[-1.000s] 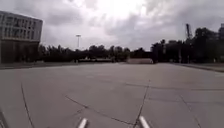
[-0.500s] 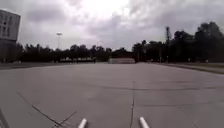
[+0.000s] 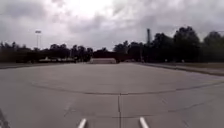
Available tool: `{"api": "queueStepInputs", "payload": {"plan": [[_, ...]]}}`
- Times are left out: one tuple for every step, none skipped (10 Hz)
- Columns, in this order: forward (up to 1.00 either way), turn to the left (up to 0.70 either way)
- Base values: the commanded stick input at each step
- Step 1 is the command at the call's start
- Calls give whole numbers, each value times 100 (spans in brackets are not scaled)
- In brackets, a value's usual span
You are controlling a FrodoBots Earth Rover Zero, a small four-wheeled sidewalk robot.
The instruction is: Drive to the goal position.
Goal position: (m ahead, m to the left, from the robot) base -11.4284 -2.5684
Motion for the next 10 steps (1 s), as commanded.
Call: {"api": "queueStepInputs", "payload": {"plan": [[70,-35],[70,-35],[70,-35],[70,-35],[70,-35],[70,-35],[70,-35],[70,-35],[70,-35],[70,-35]]}}
